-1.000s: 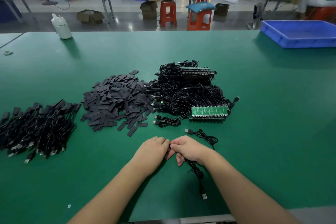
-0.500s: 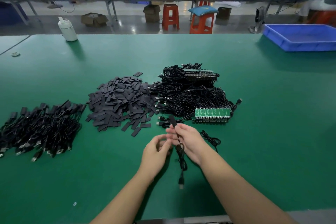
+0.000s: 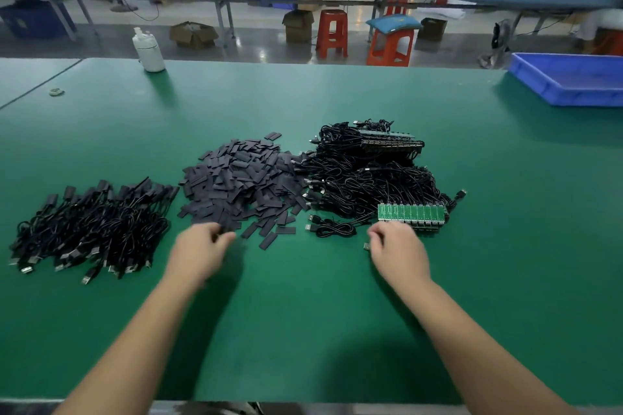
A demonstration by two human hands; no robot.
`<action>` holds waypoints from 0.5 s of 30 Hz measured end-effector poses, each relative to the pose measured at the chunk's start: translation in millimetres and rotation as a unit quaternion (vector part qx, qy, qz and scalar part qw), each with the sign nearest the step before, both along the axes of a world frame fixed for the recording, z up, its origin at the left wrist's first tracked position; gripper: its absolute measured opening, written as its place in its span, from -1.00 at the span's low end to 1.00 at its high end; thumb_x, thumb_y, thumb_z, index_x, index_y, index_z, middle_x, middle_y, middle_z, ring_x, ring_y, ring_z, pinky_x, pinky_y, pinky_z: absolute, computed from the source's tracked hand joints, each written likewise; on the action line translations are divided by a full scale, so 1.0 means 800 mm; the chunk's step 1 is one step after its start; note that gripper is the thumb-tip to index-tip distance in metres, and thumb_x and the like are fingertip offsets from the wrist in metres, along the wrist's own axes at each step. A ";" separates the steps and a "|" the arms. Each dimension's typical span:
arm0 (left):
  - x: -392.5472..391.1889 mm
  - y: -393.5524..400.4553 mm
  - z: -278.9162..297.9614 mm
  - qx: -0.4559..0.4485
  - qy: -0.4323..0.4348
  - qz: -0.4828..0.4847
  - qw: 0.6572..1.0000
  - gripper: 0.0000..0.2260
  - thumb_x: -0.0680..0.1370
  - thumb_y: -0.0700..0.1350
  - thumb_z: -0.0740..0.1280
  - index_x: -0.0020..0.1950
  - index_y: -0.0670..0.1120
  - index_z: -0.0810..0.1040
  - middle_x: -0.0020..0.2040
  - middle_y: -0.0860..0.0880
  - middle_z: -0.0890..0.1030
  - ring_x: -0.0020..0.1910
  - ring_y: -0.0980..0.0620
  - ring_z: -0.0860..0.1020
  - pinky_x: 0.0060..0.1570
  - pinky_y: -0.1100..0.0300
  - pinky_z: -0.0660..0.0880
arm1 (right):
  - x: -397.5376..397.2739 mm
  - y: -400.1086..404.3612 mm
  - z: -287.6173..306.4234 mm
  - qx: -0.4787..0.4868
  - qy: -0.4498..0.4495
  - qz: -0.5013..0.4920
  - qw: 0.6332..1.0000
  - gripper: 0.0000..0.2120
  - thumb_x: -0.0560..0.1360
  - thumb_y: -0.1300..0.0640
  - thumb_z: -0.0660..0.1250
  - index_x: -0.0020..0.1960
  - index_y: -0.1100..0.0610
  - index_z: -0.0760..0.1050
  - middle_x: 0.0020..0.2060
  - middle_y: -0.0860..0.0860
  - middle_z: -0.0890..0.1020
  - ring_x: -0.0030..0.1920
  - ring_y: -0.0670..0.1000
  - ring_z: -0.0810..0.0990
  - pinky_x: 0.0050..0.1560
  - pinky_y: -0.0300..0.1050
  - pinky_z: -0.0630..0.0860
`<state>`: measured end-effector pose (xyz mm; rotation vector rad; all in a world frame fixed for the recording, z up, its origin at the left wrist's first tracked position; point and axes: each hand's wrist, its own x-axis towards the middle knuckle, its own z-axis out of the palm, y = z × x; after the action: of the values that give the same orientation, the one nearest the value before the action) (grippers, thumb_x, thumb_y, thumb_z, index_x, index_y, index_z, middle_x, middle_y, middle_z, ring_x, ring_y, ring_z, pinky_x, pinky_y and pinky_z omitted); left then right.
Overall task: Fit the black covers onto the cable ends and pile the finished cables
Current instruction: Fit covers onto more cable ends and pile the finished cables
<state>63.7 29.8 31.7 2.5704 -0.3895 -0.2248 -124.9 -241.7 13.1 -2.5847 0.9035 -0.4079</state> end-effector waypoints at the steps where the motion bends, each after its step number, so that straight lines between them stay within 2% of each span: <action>1: 0.024 0.019 0.002 0.052 -0.035 0.018 0.998 -0.71 0.59 0.07 0.34 0.18 -0.08 0.61 -0.35 0.12 0.51 -0.41 0.09 0.54 -0.54 0.30 0.34 | -0.011 -0.012 -0.004 -0.045 0.030 -0.012 0.998 -0.78 0.63 0.05 0.23 0.14 0.03 0.62 0.00 -0.06 0.62 0.05 -0.03 0.52 0.02 -0.13 0.50; 2: 0.048 0.037 0.004 0.098 -0.062 0.038 0.993 -0.70 0.59 0.08 0.34 0.22 -0.08 0.59 -0.32 0.09 0.53 -0.39 0.05 0.56 -0.51 0.28 0.36 | -0.021 -0.022 -0.009 -0.078 0.069 -0.024 0.994 -0.76 0.63 0.01 0.22 0.19 0.03 0.59 0.05 -0.05 0.61 0.09 -0.02 0.49 0.07 -0.12 0.48; 4: 0.090 0.066 0.005 0.175 -0.097 0.076 0.977 -0.70 0.59 0.08 0.33 0.23 -0.05 0.57 -0.13 -0.04 0.65 -0.22 -0.08 0.61 -0.36 0.18 0.47 | -0.034 -0.035 -0.020 -0.110 0.157 -0.034 0.981 -0.67 0.62 -0.09 0.22 0.30 0.02 0.51 0.16 -0.02 0.57 0.17 0.02 0.47 0.18 -0.07 0.45; 5: 0.107 0.077 0.005 0.205 -0.103 0.088 0.970 -0.71 0.59 0.08 0.33 0.22 -0.05 0.57 -0.02 -0.10 0.66 -0.10 -0.12 0.61 -0.24 0.12 0.54 | -0.037 -0.038 -0.025 -0.106 0.189 -0.030 0.976 -0.62 0.62 -0.14 0.22 0.35 0.02 0.47 0.20 -0.01 0.56 0.20 0.03 0.47 0.21 -0.05 0.45; 7: 0.131 0.092 -0.001 0.240 -0.091 0.099 0.961 -0.74 0.58 0.06 0.35 0.13 -0.10 0.56 0.02 -0.15 0.64 -0.01 -0.17 0.60 -0.10 0.04 0.58 | -0.041 -0.039 -0.032 -0.071 0.207 -0.022 0.976 -0.57 0.61 -0.15 0.25 0.39 0.05 0.44 0.23 0.00 0.54 0.24 0.03 0.47 0.23 -0.04 0.48; 9: 0.141 0.097 -0.008 0.262 -0.085 0.106 0.956 -0.76 0.57 0.04 0.37 0.06 -0.13 0.56 -0.01 -0.16 0.63 -0.02 -0.18 0.59 -0.07 0.02 0.56 | -0.042 -0.039 -0.033 -0.031 0.193 -0.027 0.980 -0.59 0.60 -0.10 0.30 0.38 0.06 0.47 0.20 0.00 0.54 0.22 0.02 0.49 0.18 -0.04 0.53; 12: 0.138 0.091 -0.011 0.295 -0.145 0.118 0.937 -0.74 0.53 0.03 0.40 0.13 -0.09 0.59 0.04 -0.19 0.58 0.03 -0.22 0.55 -0.01 0.01 0.49 | -0.041 -0.037 -0.023 0.011 0.191 -0.045 0.980 -0.66 0.59 -0.03 0.35 0.32 0.06 0.53 0.09 -0.04 0.60 0.05 -0.01 0.58 0.01 -0.07 0.59; 15: 0.125 0.071 -0.008 0.234 -0.211 0.108 0.943 -0.78 0.50 -0.05 0.42 0.07 -0.15 0.61 0.02 -0.24 0.51 -0.05 -0.27 0.52 -0.07 -0.04 0.48 | -0.040 -0.038 -0.015 0.053 0.176 -0.053 0.981 -0.71 0.58 0.00 0.35 0.27 0.04 0.55 0.03 -0.08 0.64 -0.09 -0.05 0.57 -0.13 -0.16 0.52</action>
<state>163.7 86.2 25.3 3.1037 -0.2184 0.3664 -156.6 -272.1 1.3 -2.5595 1.1495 0.0761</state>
